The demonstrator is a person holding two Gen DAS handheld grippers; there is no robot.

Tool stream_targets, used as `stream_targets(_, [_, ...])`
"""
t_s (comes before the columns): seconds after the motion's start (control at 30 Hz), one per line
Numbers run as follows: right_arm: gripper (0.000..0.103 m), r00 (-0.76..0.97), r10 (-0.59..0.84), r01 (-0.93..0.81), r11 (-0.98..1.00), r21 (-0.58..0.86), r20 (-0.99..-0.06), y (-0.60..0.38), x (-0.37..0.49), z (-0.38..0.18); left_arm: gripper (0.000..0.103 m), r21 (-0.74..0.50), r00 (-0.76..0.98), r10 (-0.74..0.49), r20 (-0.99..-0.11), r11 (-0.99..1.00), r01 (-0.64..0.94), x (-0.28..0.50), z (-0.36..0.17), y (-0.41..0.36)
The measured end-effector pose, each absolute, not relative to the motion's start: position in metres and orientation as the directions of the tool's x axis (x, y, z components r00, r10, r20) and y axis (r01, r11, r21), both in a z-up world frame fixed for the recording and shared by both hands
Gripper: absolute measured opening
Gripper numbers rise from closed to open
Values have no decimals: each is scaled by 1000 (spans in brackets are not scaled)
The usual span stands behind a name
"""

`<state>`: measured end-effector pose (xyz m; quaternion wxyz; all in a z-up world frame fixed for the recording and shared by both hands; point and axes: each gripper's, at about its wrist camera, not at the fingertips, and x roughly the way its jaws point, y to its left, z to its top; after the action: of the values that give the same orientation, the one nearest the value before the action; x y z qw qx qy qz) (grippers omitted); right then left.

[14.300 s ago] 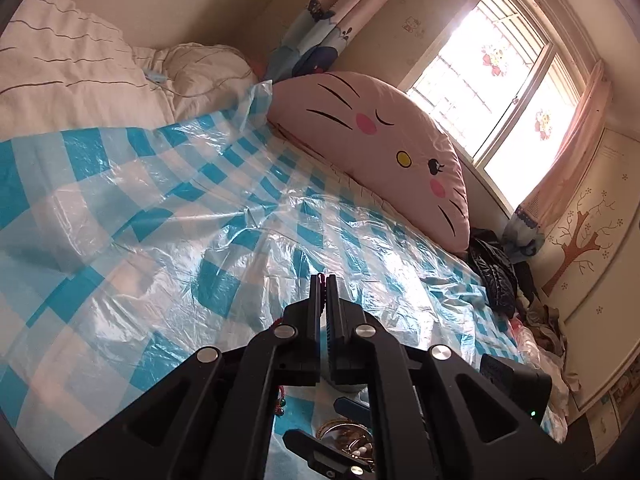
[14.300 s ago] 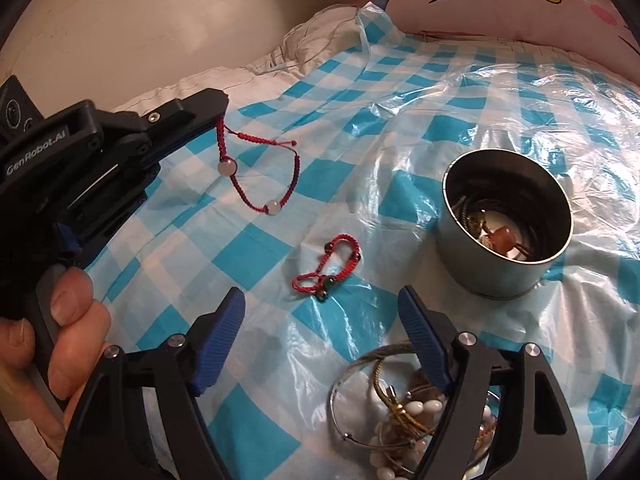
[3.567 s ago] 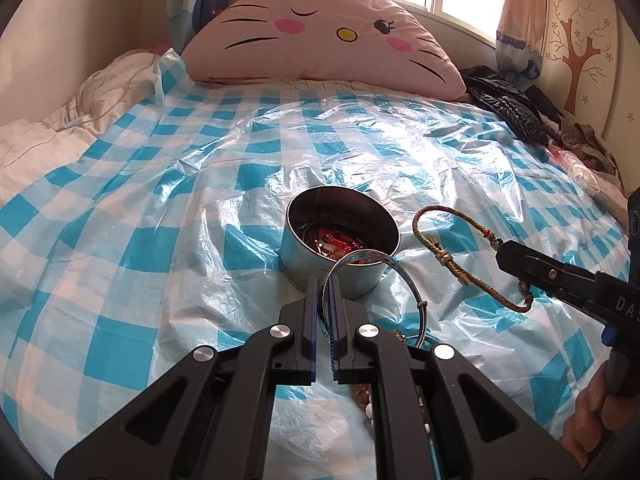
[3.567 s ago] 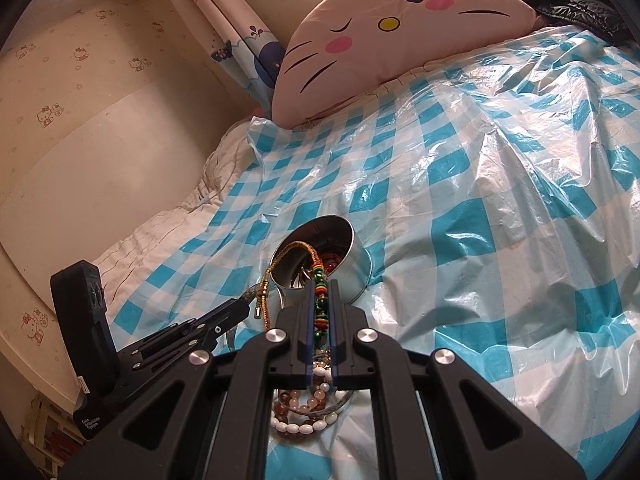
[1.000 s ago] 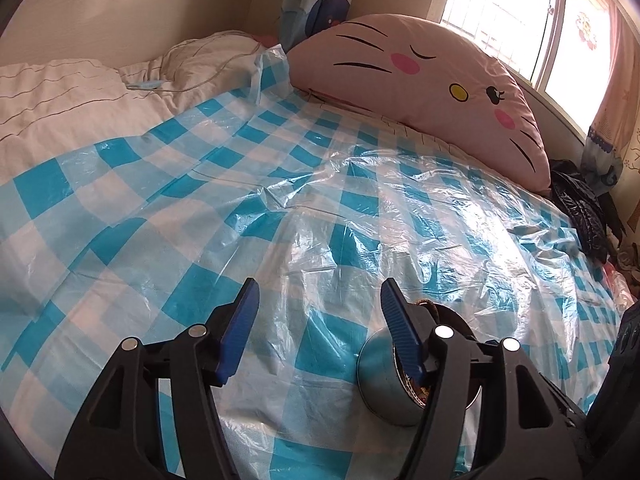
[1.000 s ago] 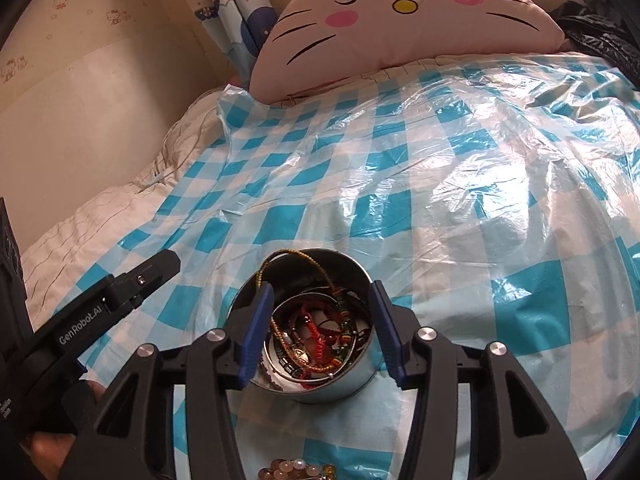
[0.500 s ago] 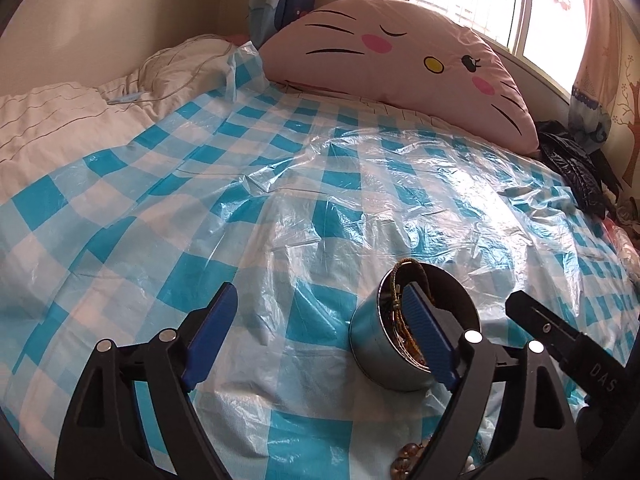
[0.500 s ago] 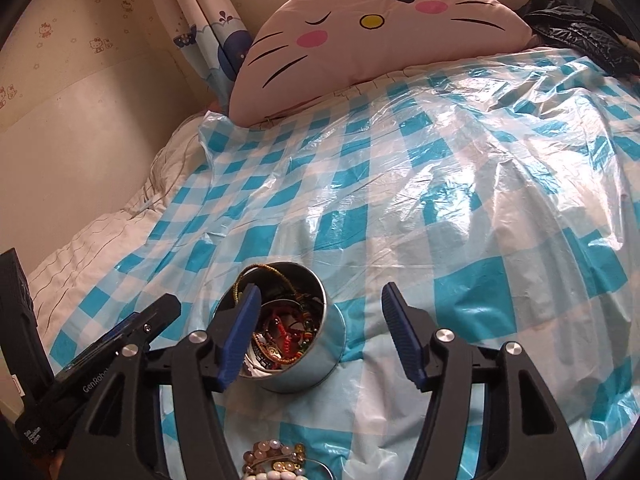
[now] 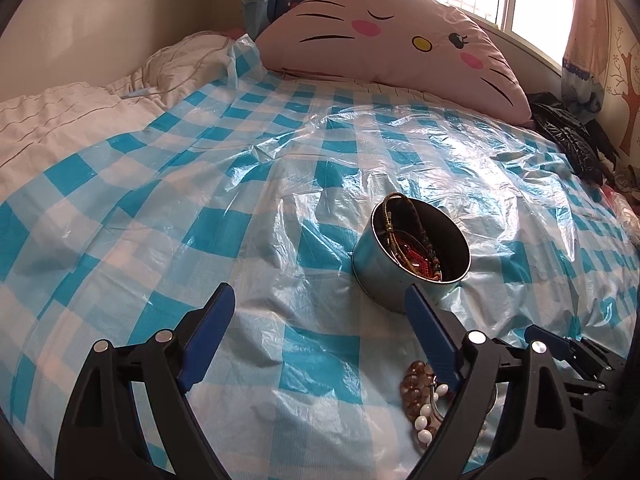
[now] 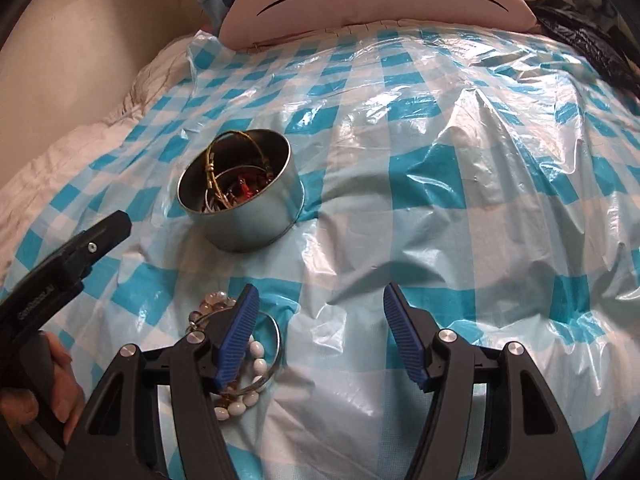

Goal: Organize jewelry
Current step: 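Move both tools back to the bead bracelet pile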

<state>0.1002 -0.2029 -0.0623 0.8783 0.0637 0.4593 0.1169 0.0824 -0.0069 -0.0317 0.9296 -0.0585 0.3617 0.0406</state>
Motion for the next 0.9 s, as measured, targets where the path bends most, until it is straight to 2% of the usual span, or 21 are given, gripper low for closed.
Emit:
stream_targets(0.17, [66,511,200,-179,976,124,-836,-188,101,-74,85,-76,727,35,-686,990,-120,60,-32,-2])
stream_targets(0.37, [72,537,78,-63,997,52,-840,-206,102,-74,86,-58,709,19,-705,995,-85,53,-36,-9])
stream_targets(0.63, [74,553,45,52,995,89,-832,-236,107,-72,84,4,671,-101,-734,988,153,51,-46,-55])
stream_targets(0.67, [74,553,49,52,994,94,-832,-237,107,-72,81,14,664,-113,-740,983,182,51,-48,-62])
stream_targets(0.73, [74,548,61,52,993,106,-834,-238,109,-73,62,32,638,-119,-760,975,220,52,-54,-73])
stream_targets(0.77, [74,546,66,52,992,113,-835,-239,110,-74,56,31,620,-122,-775,973,230,54,-59,-76])
stream_targets(0.83, [74,544,75,58,990,127,-836,-241,110,-75,25,24,586,-120,-802,972,233,57,-66,-78])
stream_targets(0.9, [74,546,81,64,988,138,-834,-242,110,-75,13,0,568,-132,-812,974,226,60,-69,-75])
